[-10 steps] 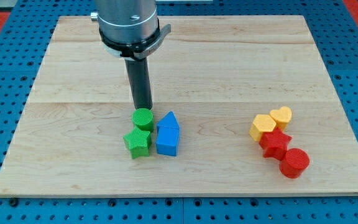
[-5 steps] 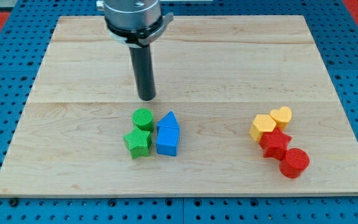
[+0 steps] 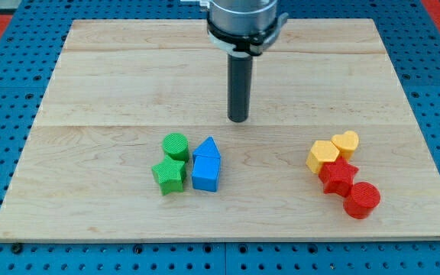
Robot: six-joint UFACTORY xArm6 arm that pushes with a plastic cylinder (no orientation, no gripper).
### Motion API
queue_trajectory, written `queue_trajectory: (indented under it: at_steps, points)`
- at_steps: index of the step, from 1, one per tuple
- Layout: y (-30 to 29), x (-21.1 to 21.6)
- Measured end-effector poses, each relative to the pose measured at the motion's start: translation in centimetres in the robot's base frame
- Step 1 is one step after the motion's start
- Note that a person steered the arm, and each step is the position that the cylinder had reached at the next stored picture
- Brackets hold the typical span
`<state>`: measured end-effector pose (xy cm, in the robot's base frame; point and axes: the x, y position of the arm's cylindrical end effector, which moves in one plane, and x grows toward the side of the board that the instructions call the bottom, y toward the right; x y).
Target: Nudge the blue triangle and blue cube a bit left
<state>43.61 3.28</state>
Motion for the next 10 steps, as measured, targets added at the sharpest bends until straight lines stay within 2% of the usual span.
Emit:
queue_trajectory:
  at_steps: [2,4,6,10]
  points:
    - [1.3,4.7]
    - [-0.5,7.6]
    - [-2.3,7.7]
    - [-2.4,7.5]
